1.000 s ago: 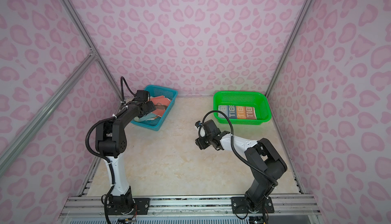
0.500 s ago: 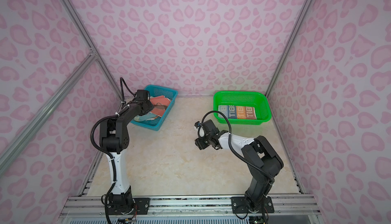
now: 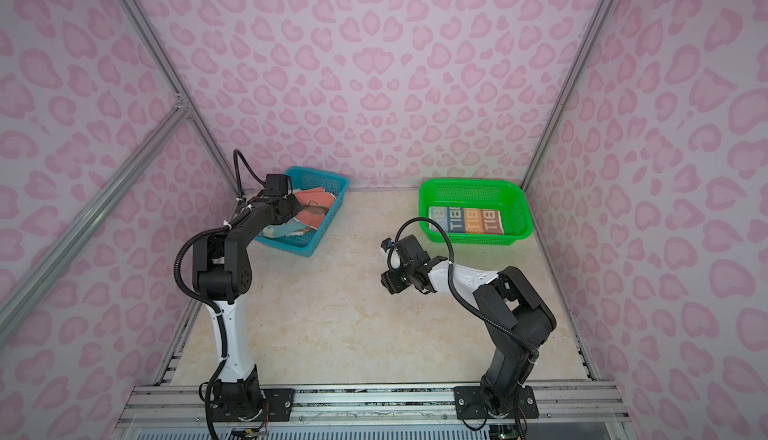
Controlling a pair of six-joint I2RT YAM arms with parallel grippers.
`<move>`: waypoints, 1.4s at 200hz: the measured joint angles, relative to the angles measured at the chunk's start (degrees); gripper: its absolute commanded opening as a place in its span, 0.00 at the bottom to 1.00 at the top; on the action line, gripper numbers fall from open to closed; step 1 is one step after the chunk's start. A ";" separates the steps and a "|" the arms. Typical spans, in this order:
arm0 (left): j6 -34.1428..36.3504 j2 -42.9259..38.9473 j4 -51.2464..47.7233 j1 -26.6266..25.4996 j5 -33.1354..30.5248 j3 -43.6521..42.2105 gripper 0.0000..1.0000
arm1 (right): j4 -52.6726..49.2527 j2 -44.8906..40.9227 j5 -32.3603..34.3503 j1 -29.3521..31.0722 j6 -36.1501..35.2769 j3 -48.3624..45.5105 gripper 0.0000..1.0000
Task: Fold and stack the towels
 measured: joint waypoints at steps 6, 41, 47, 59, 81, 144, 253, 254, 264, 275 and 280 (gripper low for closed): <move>0.39 -0.35 0.15 0.00 0.57 -0.20 0.02 | 0.11 0.00 -0.02 0.00 0.00 -0.04 0.68; 0.74 -4.17 1.55 0.00 4.33 -2.47 0.02 | 1.29 0.00 -0.42 0.02 0.44 -0.48 0.68; 0.74 -5.11 2.21 0.00 5.16 -3.06 0.02 | 1.49 0.00 -0.46 0.02 0.44 -0.63 0.68; 0.90 -7.58 3.63 0.00 7.26 -4.46 0.02 | 1.75 0.00 -0.50 0.02 0.59 -1.01 0.68; 0.98 -12.83 5.97 0.00 10.97 -6.86 0.02 | 2.34 0.00 -0.63 0.04 1.07 -1.07 0.68; 1.14 -27.45 13.81 -0.61 19.56 -12.22 0.02 | 3.45 -0.02 -0.17 0.04 1.77 -1.75 0.68; 5.16 -38.32 12.83 -12.90 28.70 -16.59 0.02 | 4.26 -6.45 3.58 -0.50 2.34 -5.07 0.69; 5.18 -38.40 12.79 -13.03 28.70 -16.61 0.02 | 4.28 -6.64 3.69 -0.55 2.36 -5.16 0.69; 5.70 -39.12 12.46 -14.91 28.87 -17.14 0.02 | 4.17 -8.22 4.50 -1.01 2.34 -5.79 0.69; 6.16 -39.65 12.17 -17.09 29.11 -17.73 0.02 | 3.98 -10.32 6.43 -1.68 2.34 -6.69 0.69; 6.36 -39.78 12.11 -17.94 29.16 -17.94 0.02 | 3.82 -11.30 7.48 -2.05 2.34 -7.08 0.69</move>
